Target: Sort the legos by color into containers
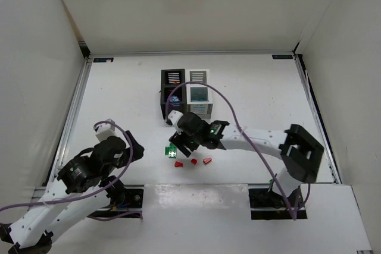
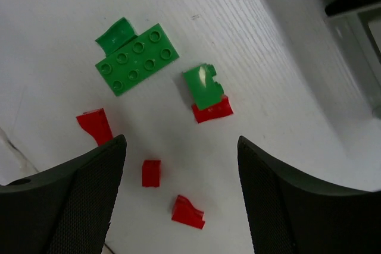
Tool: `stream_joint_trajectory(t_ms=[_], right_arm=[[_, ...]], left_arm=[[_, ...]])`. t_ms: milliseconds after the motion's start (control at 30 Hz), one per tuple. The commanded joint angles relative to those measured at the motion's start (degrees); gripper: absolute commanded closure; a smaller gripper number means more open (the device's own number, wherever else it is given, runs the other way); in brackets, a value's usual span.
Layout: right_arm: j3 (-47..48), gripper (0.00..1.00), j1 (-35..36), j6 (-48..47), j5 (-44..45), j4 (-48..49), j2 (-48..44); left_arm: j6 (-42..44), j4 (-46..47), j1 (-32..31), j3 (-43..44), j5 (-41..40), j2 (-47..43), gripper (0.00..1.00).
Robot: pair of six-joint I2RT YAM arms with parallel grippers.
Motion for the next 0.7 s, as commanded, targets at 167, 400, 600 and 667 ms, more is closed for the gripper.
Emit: stream_joint_trajectory(t_ms=[167,400,600,667], right_arm=[[10.06,0.25,-2.35,-12.24,-5.07,3.1,12.58],[10.85,0.3,-4.28,-13.57,-8.24,3.46,16.72],[10.5,0.42,-4.2,-13.66,-9.47,3.46,18.3],[10.85,0.51,-4.02,-13.57,-9.56,3.37,18.83]], left_arm=[[-4.31,-9.34,-0.1,2.63,-2.58,-0.09,0.0],[-3.69,-9.61,-0.1,3.33,-2.76,0.26,0.0],[-3.69,-10.22,-0.19,3.15,-3.55,-1.05,0.0],[-4.04,-10.48,-0.19,3.24,-3.81,-0.97,0.0]])
